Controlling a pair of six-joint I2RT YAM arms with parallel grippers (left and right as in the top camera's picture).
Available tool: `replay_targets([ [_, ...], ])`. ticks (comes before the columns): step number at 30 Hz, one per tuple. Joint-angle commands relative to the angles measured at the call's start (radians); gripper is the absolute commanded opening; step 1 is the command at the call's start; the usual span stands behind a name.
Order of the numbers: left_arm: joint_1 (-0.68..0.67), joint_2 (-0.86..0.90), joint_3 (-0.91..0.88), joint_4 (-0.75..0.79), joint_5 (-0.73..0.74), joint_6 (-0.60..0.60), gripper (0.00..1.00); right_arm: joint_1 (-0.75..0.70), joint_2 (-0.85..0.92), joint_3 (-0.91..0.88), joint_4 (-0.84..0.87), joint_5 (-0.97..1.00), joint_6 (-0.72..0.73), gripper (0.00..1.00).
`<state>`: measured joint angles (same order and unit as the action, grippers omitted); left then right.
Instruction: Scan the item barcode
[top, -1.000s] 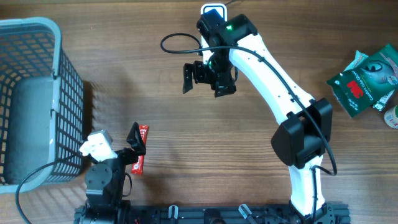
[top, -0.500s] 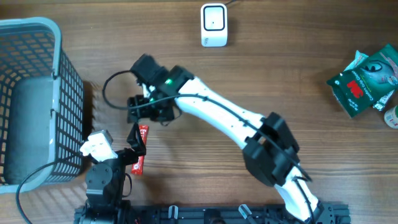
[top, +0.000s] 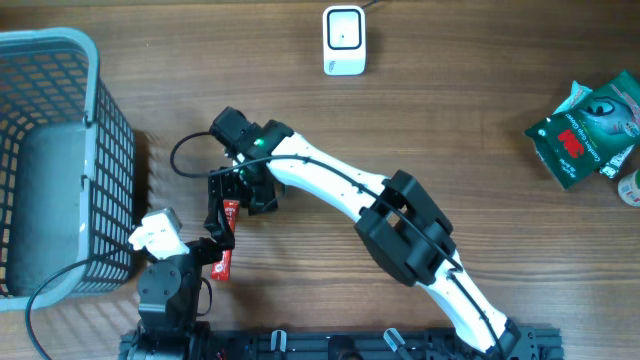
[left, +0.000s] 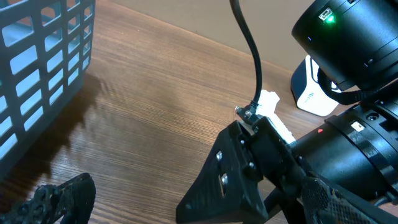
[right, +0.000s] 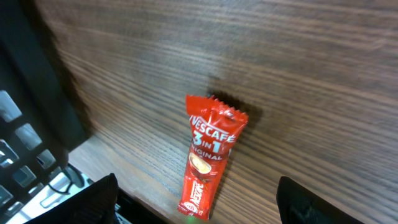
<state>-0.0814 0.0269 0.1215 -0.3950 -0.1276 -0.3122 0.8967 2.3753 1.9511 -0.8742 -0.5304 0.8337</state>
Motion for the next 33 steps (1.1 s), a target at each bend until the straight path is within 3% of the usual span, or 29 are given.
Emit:
replay_targets([
  [1,0.000,-0.011,-0.004,0.006,0.015,-0.006,1.00,-0.059,0.029,-0.008,0.002,-0.075,0.028,0.82],
  [3,0.000,-0.011,-0.004,0.006,0.015,-0.006,1.00,-0.085,0.042,-0.010,0.000,-0.100,0.042,0.82],
  [5,0.000,-0.011,-0.004,0.006,0.015,-0.006,1.00,-0.108,0.061,-0.010,-0.005,-0.116,0.054,0.61],
  [7,0.000,-0.011,-0.004,0.006,0.015,-0.006,1.00,-0.117,0.075,-0.010,-0.002,-0.137,0.048,0.54],
  [8,0.000,-0.011,-0.004,0.006,0.015,-0.006,1.00,-0.117,0.076,-0.010,-0.001,-0.138,0.042,0.55],
  [10,0.000,-0.011,-0.004,0.006,0.015,-0.006,1.00,-0.115,0.076,-0.010,0.000,-0.153,0.030,0.77],
  [11,0.000,-0.011,-0.004,0.006,0.015,-0.006,1.00,-0.114,0.076,-0.010,0.000,-0.158,0.031,0.82],
  [16,0.000,-0.011,-0.004,0.006,0.015,-0.006,1.00,-0.099,0.076,-0.010,0.003,-0.230,0.084,0.81],
  [19,0.000,-0.011,-0.004,0.006,0.015,-0.006,1.00,-0.092,0.082,-0.010,0.027,-0.238,0.173,0.75],
  [23,0.000,-0.011,-0.004,0.006,0.015,-0.006,1.00,-0.089,0.110,-0.011,0.054,-0.304,0.348,0.60],
  [27,0.000,-0.011,-0.004,0.006,0.015,-0.006,1.00,-0.088,0.112,-0.011,0.077,-0.335,0.428,0.13],
  [33,0.000,-0.011,-0.004,0.006,0.015,-0.006,1.00,-0.058,0.130,-0.013,0.096,-0.339,0.499,0.05],
])
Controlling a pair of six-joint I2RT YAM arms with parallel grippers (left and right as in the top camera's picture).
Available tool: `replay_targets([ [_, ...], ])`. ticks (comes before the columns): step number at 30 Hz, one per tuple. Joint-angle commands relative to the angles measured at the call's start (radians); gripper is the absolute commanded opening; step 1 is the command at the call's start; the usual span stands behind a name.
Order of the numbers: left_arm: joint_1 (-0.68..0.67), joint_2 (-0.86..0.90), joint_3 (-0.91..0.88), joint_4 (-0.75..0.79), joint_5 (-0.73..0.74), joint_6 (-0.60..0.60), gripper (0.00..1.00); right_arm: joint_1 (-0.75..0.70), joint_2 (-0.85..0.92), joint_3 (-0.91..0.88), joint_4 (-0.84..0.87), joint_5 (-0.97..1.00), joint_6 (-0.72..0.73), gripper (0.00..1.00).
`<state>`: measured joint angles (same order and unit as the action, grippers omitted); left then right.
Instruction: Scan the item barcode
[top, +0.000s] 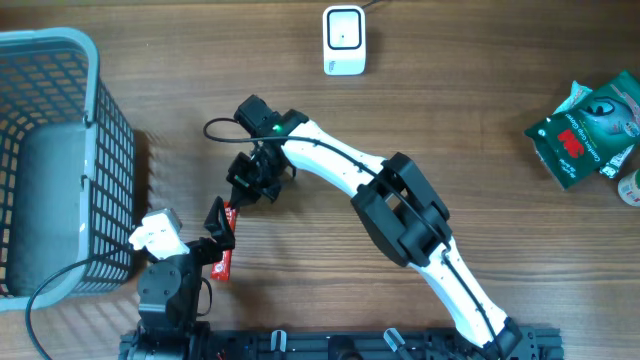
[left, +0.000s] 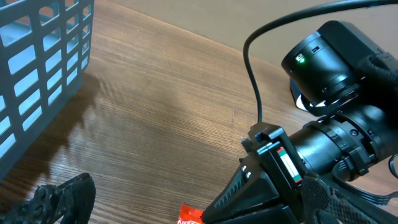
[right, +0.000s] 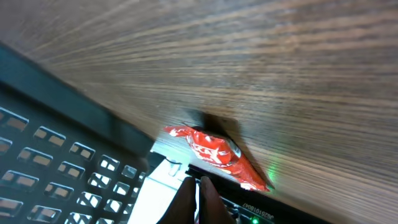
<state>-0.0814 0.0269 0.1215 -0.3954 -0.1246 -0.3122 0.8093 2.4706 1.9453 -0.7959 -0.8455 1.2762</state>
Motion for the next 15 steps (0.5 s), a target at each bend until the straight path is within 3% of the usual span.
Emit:
replay_targets([
  [1,0.000,-0.011,-0.004,0.006,0.012,-0.006,1.00,0.045,0.043,-0.007,0.035,-0.015,0.073,0.05],
  [6,0.000,-0.011,-0.004,0.006,0.012,-0.006,1.00,0.117,0.059,-0.006,0.047,0.326,0.111,0.05],
  [10,0.000,-0.011,-0.004,0.006,0.012,-0.006,1.00,0.112,0.059,-0.006,-0.145,0.582,0.108,0.05],
  [15,0.000,-0.011,-0.004,0.006,0.012,-0.006,1.00,0.023,0.047,0.003,-0.347,0.701,-0.023,0.05],
])
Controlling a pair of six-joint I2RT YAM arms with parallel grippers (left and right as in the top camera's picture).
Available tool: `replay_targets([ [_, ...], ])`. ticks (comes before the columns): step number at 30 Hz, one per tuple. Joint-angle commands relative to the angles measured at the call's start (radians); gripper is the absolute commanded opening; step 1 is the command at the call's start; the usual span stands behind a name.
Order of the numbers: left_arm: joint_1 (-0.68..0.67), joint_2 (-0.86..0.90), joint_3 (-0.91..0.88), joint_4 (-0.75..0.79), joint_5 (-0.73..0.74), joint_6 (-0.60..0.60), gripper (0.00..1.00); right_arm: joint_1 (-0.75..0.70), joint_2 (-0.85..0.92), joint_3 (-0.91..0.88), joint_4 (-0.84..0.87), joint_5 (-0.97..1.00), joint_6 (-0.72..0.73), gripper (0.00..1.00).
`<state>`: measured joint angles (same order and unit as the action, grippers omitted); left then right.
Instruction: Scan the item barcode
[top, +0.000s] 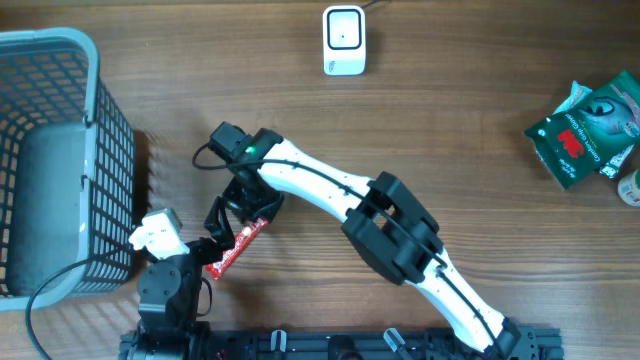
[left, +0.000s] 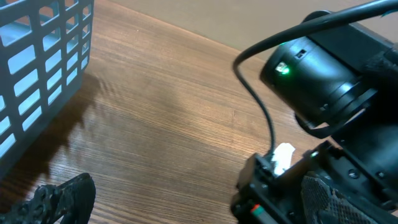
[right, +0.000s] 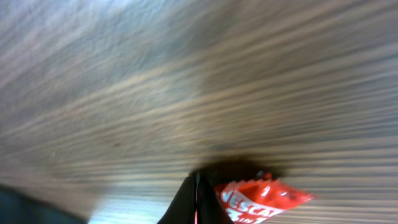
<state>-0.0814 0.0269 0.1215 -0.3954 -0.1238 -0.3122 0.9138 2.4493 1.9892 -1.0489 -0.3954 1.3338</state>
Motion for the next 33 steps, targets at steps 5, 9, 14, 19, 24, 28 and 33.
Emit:
replay_targets([
  [5,0.000,-0.011,-0.004,0.006,0.011,-0.006,1.00,-0.181,0.013,-0.041,-0.196,0.370,-0.314,0.04],
  [9,0.000,-0.011,-0.004,0.006,0.011,-0.006,1.00,-0.246,-0.089,-0.041,-0.291,0.504,-0.347,0.04],
  [14,0.000,-0.011,-0.004,0.006,0.011,-0.006,1.00,-0.272,-0.231,-0.041,-0.298,0.469,-0.443,0.15],
  [19,0.000,-0.011,-0.004,0.006,0.011,-0.006,1.00,-0.272,-0.371,-0.041,-0.353,0.455,-0.576,0.39],
  [24,0.000,-0.011,-0.004,0.006,0.011,-0.006,1.00,-0.272,-0.499,-0.041,-0.437,0.482,-0.621,0.57],
  [28,0.000,-0.011,-0.004,0.006,0.011,-0.006,1.00,-0.272,-0.567,-0.041,-0.467,0.531,-0.679,0.69],
  [33,0.000,-0.011,-0.004,0.006,0.011,-0.006,1.00,-0.272,-0.573,-0.105,-0.259,0.510,-1.147,0.94],
])
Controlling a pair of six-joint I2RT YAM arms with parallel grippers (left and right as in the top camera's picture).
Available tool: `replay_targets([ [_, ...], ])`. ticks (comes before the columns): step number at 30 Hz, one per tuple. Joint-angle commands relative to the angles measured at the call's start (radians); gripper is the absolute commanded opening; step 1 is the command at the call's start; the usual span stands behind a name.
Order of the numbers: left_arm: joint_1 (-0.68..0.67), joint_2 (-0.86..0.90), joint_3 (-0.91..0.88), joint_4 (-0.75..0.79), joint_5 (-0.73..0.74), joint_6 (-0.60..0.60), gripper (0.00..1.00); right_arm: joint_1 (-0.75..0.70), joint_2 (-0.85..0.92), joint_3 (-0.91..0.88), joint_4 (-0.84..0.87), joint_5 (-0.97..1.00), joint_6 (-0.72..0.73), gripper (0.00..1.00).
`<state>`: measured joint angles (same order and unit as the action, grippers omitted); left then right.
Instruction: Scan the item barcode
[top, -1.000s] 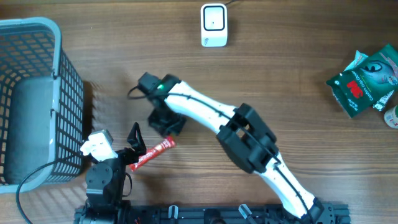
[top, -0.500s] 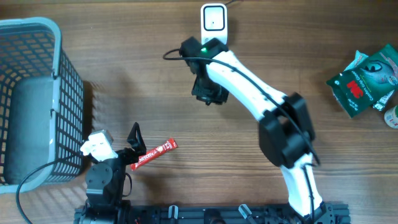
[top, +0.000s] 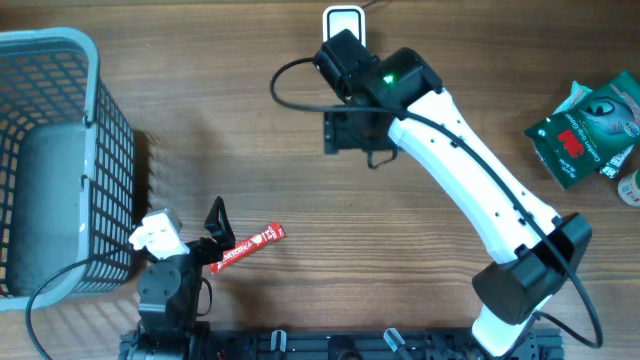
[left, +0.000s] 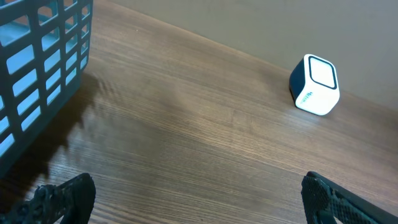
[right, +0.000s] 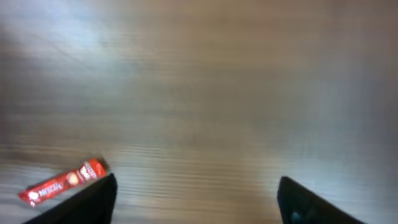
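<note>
The red Nescafe sachet lies slanted on the table at the front left, and shows small and blurred in the right wrist view. The white barcode scanner stands at the back, partly covered by my right arm; the left wrist view shows it whole. My right gripper hovers open just in front of the scanner, far from the sachet, holding nothing. My left gripper rests open beside the sachet's left end, with only bare wood between its fingers.
A grey mesh basket fills the left side. Green snack packets and a small white item lie at the right edge. The left arm's base sits at the front edge.
My right gripper was shut low at the sachet beside the left gripper; now it is open up by the scanner. The sachet stays on the table, lying flatter across.
First my right gripper stood open over the sachet, which lay lengthwise by the left arm. Then it was shut beside the sachet, then shut against it with the sachet turned diagonal. Now the gripper is away and open, and the sachet lies loose.
</note>
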<state>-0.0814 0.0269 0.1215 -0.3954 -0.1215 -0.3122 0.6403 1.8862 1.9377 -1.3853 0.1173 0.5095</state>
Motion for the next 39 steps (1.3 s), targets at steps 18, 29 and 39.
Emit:
replay_targets([
  [18,0.000,-0.011,-0.004,0.006,0.009,-0.006,1.00,-0.011,-0.010,-0.471,0.518,-0.547,-0.239,0.04],
  [29,0.000,-0.011,-0.004,0.030,0.018,-0.010,1.00,-0.245,-0.120,-0.470,0.369,-0.683,-0.327,0.05],
  [39,0.000,0.110,0.285,-0.085,0.251,-0.010,1.00,-0.589,-0.351,-0.470,0.270,-0.653,-0.327,1.00],
])
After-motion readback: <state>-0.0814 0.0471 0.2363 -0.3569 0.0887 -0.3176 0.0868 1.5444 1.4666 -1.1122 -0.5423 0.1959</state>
